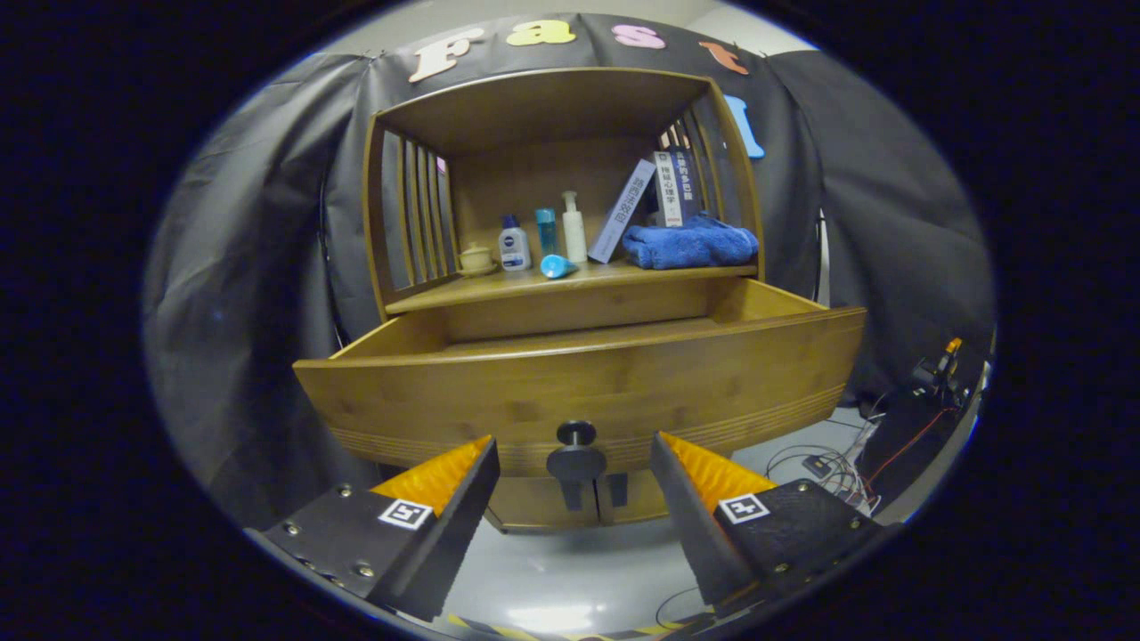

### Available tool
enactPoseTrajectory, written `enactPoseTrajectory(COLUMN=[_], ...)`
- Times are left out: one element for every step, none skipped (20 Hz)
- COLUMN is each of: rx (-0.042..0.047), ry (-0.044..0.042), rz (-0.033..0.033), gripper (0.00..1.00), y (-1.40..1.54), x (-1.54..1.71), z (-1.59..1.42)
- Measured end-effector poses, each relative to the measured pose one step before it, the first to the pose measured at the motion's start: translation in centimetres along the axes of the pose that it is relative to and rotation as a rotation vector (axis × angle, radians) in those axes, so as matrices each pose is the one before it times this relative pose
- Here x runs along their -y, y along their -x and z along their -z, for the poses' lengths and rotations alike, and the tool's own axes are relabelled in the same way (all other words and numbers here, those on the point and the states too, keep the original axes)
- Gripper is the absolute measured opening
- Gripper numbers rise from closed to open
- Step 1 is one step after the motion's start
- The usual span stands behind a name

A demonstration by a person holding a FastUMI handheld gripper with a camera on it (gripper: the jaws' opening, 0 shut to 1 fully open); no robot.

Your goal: Pull open the drawer, take out the items inside it, and place them on the countertop above the cabinet.

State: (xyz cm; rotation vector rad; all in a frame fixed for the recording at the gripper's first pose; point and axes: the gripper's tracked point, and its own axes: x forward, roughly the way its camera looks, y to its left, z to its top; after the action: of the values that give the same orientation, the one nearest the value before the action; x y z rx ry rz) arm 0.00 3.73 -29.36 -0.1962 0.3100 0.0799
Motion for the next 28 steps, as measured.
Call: enactPoseTrajectory(rx=[0.01424, 0.01629, 0.01774, 0.01908, 0.00763, -0.00281, -0.00116, 0.00759, 0.02336, 0.03609, 0.02584, 0.02178, 0.01436, -0.00926, 0.00581, 0.0031, 0.01893, 0.03139, -0.02455, 0.03385, -0.00855, 0.0048, -0.00996, 0.01077, 0.0058, 0.00982, -0.00138, 0.00077], ry=[0.01755, 0.01599, 0.01155, 0.00629, -0.00391, -0.00644, -0.00836, -0.00856, -0.00522, 0.00517, 0.01193, 0.00649, -0.02256, -0.04839, -0.0466, -0.01668, 0.01691, 0.02554, 0.01049, 0.01224, 0.01513, 0.00688, 0.00415, 0.00065, -0.00076, 0.01028, 0.0335, 0.04092], rz=[0.00132, 0.00263, -0.00364, -0.0048, -0.00524, -0.01406, -0.0105, -0.00552, 0.00788, 0.01898, 0.03479, 0.01411, -0.01102, -0.01319, -0.00639, -0.00249, 0.00267, 0.00066, -0.0011, -0.00195, -0.00259, -0.00063, -0.00174, -0.00449, -0.0037, -0.00083, 0.00041, 0.00042], gripper=[1.0, 1.0, 1.0, 1.0, 1.0, 1.0, 1.0, 1.0, 1.0, 1.0, 1.0, 1.0, 1.0, 0.99, 0.99, 0.99, 0.98, 0.98, 0.98, 0.99, 1.0, 0.99, 0.99, 0.99, 0.99, 0.99, 0.99, 0.99], y=[-0.14, -0.029, 0.025, -0.185, -0.256, -0.468, -0.586, -0.483, -0.576, -0.813, -1.126, 0.575, -0.38, -0.704, -0.135, -0.958, -0.323, -0.716, -0.642, -0.411, -0.873, 0.038, -0.187, 0.104, -0.348, -0.235, -0.213, -0.078], x=[-0.008, 0.195, -0.022, -0.19, -0.197, -0.433, -0.484, -0.191, 0.079, 0.422, 0.79, 0.291, -0.199, -0.166, -0.036, 0.004, -0.201, -0.02, -0.149, 0.044, 0.053, -0.043, -0.011, 0.075, -0.127, -0.135, -0.033, 0.04], z=[0.182, 0.097, 0.122, -0.021, 0.06, 0.214, 0.225, -0.261, -0.723, -0.953, -0.542, 0.049, -0.11, 0.769, -0.224, 0.153, -0.382, -0.594, 0.593, -0.539, 0.262, 0.173, 0.185, -0.214, 0.001, 0.092, 0.124, 0.355])
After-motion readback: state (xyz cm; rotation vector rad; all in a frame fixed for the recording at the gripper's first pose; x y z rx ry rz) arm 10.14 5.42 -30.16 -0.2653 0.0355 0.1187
